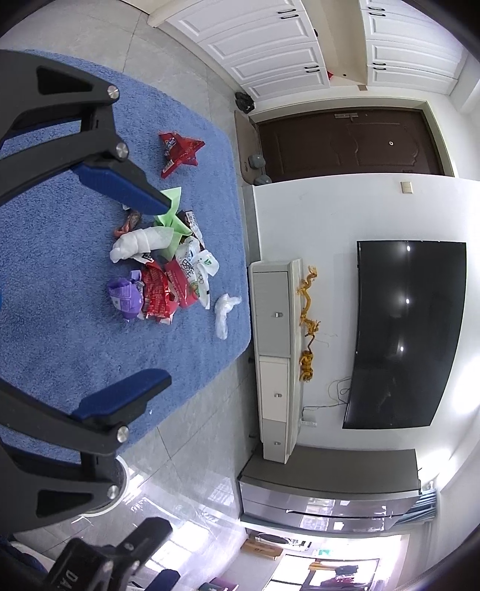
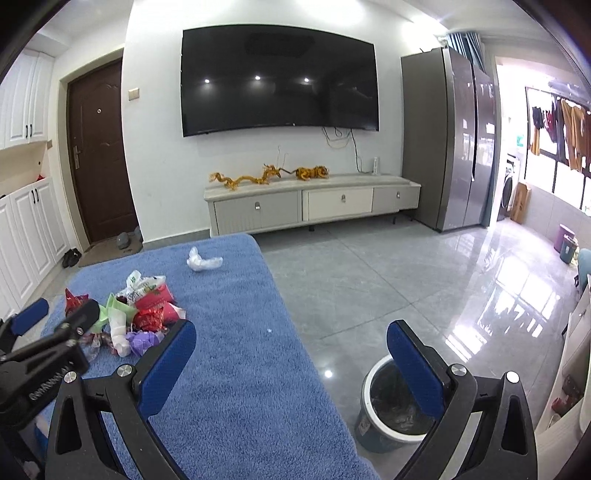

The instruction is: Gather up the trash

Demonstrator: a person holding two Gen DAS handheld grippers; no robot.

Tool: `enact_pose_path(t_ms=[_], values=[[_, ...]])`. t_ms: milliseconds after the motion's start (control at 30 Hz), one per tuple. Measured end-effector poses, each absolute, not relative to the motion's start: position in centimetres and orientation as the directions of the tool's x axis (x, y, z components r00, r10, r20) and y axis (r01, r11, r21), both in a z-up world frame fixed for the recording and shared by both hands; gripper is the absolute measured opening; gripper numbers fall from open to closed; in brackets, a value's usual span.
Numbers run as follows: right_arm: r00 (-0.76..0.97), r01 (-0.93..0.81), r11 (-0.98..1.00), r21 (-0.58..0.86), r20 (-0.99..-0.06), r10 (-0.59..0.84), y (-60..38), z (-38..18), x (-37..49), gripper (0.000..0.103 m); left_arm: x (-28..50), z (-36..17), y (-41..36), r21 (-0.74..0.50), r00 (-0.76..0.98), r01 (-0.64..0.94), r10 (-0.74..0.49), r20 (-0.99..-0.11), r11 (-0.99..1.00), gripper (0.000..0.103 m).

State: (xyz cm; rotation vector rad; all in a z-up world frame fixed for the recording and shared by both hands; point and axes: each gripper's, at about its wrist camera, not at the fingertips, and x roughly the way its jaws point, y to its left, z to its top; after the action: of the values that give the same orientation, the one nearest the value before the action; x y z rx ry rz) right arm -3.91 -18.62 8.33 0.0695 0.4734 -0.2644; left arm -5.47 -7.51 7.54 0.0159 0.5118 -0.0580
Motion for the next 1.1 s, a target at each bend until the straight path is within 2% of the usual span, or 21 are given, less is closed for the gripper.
enact_pose_path(t_ms=[433, 1100], values=[[0.888, 0.256, 0.966, 0.044, -0.405, -0.217, -20.0, 8.0, -4.2, 0.103, -3.9, 6.8, -9.5, 0.000, 0.859, 0.058, -0.050, -0.510, 0.998, 0.085], [0.877, 0.256, 0.966, 0.031, -0.427, -0.219, -21.0, 5.9, -1.8, 0.103, -2.5, 5.6, -10.0, 0.014, 0.861, 0.068, -0.052, -0.506, 0.998, 0.085]])
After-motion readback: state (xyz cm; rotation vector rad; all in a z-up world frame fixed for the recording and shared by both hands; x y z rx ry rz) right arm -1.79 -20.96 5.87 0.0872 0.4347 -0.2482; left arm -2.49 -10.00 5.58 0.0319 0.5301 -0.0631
